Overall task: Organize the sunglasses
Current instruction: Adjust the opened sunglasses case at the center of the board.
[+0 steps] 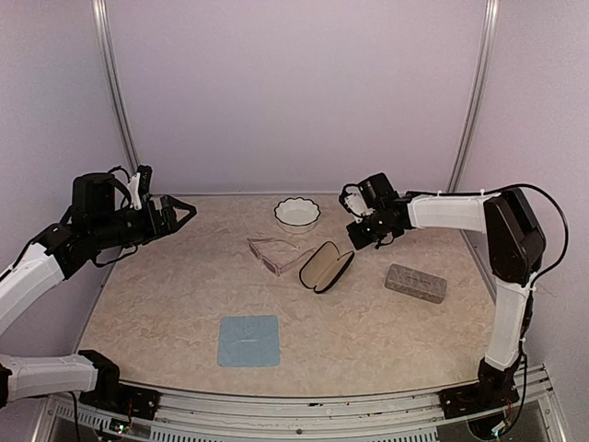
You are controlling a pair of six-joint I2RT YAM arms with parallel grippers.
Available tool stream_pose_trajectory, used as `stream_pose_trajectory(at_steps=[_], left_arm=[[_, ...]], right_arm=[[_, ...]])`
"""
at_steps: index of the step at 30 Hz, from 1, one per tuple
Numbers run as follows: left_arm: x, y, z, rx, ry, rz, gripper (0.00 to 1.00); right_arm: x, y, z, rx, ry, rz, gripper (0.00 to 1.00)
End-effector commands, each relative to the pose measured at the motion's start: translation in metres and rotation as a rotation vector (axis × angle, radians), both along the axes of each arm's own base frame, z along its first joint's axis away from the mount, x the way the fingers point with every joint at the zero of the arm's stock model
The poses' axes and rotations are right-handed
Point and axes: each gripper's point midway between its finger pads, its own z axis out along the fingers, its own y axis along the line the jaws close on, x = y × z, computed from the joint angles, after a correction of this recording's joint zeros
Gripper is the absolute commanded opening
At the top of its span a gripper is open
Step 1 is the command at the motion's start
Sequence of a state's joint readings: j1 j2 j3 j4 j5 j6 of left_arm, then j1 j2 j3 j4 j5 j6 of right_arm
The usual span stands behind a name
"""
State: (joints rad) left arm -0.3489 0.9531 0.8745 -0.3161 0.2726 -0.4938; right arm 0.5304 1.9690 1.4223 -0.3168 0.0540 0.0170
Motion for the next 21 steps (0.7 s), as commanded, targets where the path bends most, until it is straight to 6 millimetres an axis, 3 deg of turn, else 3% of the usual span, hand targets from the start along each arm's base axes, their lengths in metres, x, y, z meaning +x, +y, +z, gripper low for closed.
stream_pose_trajectory(at_steps=[1,9,21], left_arm=[[-0.003,0.005,0.006,-0.006,-0.023,0.02,0.99],[-0.003,0.006,0.004,-0.006,-0.015,0.02,0.99],[-0.001,0.002,0.003,-0.017,-0.013,0.011,0.99]], right_arm=[[0.006,0.003,-0.011,0.049,0.049,-0.01,0.0],[-0.004,0.0,-0.036,0.047,0.115,0.006,0.0],[-0.025,0.002,-0.039,0.076,0.158,0.051,0.0]])
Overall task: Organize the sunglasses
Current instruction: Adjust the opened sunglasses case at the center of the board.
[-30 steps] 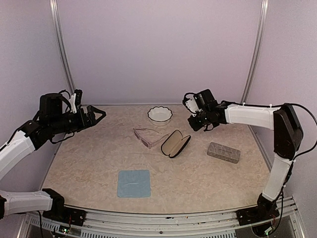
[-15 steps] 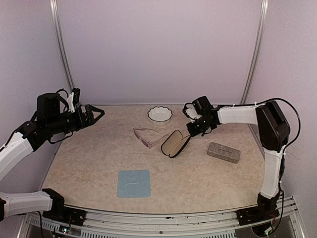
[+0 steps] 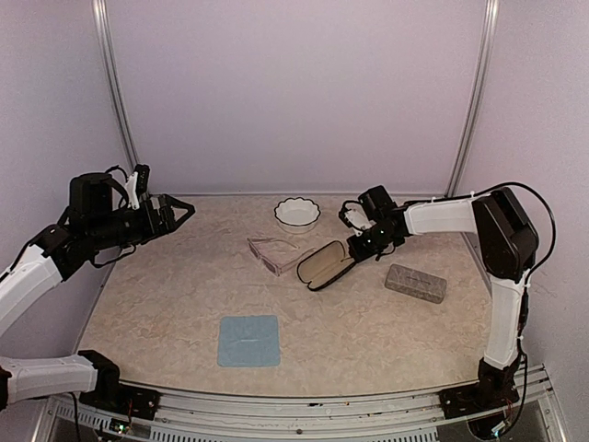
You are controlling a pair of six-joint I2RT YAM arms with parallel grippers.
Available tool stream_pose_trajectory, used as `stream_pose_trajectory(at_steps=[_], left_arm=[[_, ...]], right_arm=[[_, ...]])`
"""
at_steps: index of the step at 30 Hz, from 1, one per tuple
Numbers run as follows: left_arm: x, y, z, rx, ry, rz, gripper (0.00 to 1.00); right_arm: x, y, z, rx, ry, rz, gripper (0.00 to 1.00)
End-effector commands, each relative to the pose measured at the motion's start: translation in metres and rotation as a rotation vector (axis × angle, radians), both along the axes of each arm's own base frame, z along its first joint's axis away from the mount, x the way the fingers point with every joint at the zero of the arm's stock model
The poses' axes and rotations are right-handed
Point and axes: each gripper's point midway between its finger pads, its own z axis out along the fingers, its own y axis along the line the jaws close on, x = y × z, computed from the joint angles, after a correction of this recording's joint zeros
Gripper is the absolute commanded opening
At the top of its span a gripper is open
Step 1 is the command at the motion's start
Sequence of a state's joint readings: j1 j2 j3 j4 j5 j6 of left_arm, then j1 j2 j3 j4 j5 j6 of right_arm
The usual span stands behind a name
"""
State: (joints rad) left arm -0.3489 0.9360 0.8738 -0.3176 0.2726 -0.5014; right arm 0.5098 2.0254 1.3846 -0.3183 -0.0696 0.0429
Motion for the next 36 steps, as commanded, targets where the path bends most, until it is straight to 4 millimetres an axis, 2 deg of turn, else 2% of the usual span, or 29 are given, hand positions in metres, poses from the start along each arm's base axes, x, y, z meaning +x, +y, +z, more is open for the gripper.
stream_pose_trajectory(at_steps=[1,11,16,20,24,27,31,36], left_arm=[[0.002,0.001,-0.002,-0.006,-0.004,0.008,0.99],[0.002,0.0,-0.003,-0.011,-0.004,0.002,0.99],[0.003,0.0,-0.005,-0.01,0.002,0.001,0.99],[0.003,0.0,-0.012,-0.007,0.028,0.008,0.99],[0.005,0.002,-0.024,-0.001,0.07,0.027,0.99],[0.007,0.002,-0.036,0.005,0.111,0.041,0.99],[0.006,0.001,-0.055,0.015,0.174,0.071,0.99],[-0.001,-0.012,-0.082,0.044,0.244,0.059,0.99]], right_arm=[[-0.01,0.0,0.005,0.031,0.019,0.016,0.0],[-0.03,0.01,0.013,0.058,0.027,0.03,0.0],[-0.027,0.011,0.025,0.048,0.001,0.024,0.0],[-0.022,0.012,0.044,0.031,-0.044,0.018,0.0],[-0.026,0.022,0.073,0.022,-0.109,0.031,0.14],[-0.036,0.036,0.093,0.047,-0.14,0.054,0.3],[-0.057,0.053,0.113,0.098,-0.16,0.078,0.46],[-0.089,0.077,0.128,0.184,-0.154,0.116,0.61]])
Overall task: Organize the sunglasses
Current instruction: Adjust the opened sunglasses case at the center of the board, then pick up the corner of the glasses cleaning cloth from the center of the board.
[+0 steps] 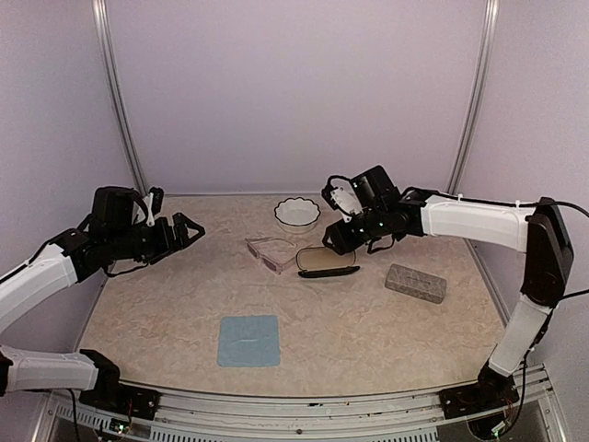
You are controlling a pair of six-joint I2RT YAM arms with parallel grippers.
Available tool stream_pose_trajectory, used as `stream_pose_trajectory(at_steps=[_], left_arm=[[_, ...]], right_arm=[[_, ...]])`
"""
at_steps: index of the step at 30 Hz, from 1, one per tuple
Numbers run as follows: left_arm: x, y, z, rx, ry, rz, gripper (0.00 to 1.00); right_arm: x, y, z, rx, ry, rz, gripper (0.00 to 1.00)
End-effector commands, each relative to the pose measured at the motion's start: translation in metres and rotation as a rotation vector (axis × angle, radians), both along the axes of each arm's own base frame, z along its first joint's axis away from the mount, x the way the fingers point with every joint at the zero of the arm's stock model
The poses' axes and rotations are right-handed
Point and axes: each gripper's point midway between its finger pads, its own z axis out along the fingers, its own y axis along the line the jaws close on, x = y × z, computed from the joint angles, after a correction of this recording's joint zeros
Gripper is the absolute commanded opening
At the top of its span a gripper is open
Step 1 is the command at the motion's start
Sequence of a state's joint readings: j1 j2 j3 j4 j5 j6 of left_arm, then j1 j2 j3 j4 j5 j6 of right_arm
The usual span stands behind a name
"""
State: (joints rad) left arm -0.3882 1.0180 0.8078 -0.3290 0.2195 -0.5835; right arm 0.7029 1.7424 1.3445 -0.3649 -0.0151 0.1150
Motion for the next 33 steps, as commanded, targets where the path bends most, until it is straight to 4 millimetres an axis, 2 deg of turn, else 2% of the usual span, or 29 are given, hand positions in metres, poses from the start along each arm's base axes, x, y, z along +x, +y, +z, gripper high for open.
stream_pose_trajectory(at_steps=[1,6,10,14,23,28,33], left_arm=[[-0.005,-0.009,-0.028,0.039,0.074,0.013,0.99],[-0.006,-0.016,-0.039,0.085,0.098,0.015,0.99],[-0.001,-0.008,-0.034,0.142,0.086,0.056,0.99],[0.002,0.004,-0.021,0.193,0.053,0.101,0.99],[-0.001,0.024,0.021,0.237,-0.07,0.141,0.99],[-0.006,0.03,0.04,0.225,-0.13,0.15,0.99],[-0.011,0.029,0.049,0.2,-0.159,0.13,0.99]], right_arm=[[-0.033,0.024,0.016,0.085,0.012,0.043,0.63],[-0.076,0.067,0.011,0.122,0.009,0.204,0.78],[-0.104,0.098,0.0,0.142,-0.002,0.346,0.82],[-0.125,0.128,-0.02,0.13,-0.006,0.494,0.88],[-0.14,0.173,-0.059,0.09,-0.076,0.744,0.89],[-0.145,0.184,-0.074,0.077,-0.154,0.883,0.87],[-0.144,0.194,-0.09,0.042,-0.183,0.967,0.83]])
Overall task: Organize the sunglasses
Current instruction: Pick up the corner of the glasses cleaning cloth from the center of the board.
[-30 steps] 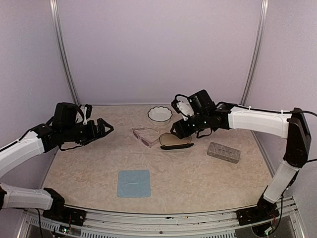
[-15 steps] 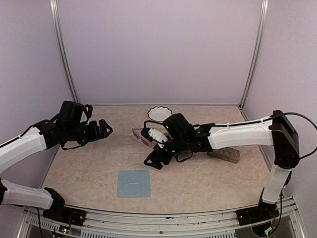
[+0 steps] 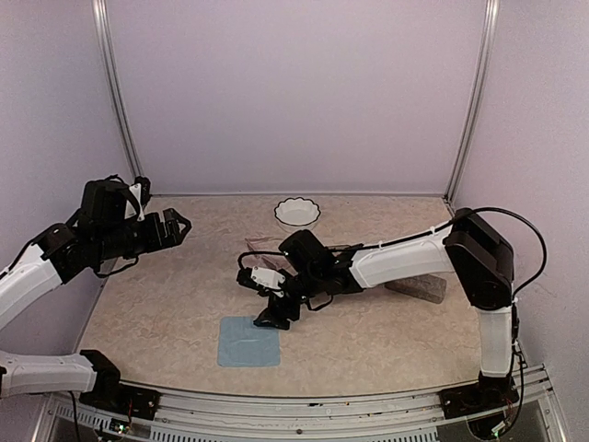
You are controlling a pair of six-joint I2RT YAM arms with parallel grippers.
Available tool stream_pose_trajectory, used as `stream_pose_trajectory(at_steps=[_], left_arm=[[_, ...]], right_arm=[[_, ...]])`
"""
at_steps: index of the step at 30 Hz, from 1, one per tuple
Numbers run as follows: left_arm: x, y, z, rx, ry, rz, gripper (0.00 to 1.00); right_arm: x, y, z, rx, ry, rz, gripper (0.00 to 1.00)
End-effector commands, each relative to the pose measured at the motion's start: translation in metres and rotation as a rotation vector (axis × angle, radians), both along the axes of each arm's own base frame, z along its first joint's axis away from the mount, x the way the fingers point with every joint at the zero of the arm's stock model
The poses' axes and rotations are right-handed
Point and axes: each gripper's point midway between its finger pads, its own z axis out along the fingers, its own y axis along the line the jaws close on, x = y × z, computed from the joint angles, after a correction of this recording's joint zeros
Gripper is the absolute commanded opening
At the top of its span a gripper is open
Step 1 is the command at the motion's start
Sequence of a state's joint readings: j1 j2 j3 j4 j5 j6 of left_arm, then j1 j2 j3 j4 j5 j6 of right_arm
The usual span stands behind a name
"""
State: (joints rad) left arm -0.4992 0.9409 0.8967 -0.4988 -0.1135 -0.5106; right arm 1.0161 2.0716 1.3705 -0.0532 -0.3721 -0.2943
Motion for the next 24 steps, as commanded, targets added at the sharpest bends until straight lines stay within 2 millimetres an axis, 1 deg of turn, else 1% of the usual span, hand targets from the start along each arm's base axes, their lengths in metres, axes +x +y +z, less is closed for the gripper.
stream_pose_trajectory(at_steps=[1,3,6,9,10,16,24], left_arm=[[-0.002,0.001,0.022,-0.016,-0.063,-0.024,0.99],[-0.004,0.0,0.024,-0.032,-0.071,-0.042,0.99],[-0.006,0.001,0.025,-0.04,-0.079,-0.047,0.99],[-0.007,0.003,0.026,-0.042,-0.082,-0.046,0.99],[-0.007,0.004,0.026,-0.043,-0.081,-0.046,0.99],[-0.007,0.005,0.024,-0.045,-0.079,-0.049,0.99],[-0.007,0.004,0.026,-0.062,-0.084,-0.055,0.99]], right_arm=[[-0.002,0.023,0.0,0.035,-0.079,0.129,0.81],[0.0,0.028,-0.006,0.019,-0.072,0.14,0.77],[0.005,0.036,-0.014,0.001,-0.059,0.139,0.64],[0.007,0.04,-0.022,-0.022,-0.039,0.14,0.47],[0.006,0.04,-0.025,-0.03,-0.03,0.144,0.45],[0.001,0.036,-0.036,-0.048,0.01,0.146,0.44],[0.005,0.032,-0.049,-0.081,0.004,0.114,0.42]])
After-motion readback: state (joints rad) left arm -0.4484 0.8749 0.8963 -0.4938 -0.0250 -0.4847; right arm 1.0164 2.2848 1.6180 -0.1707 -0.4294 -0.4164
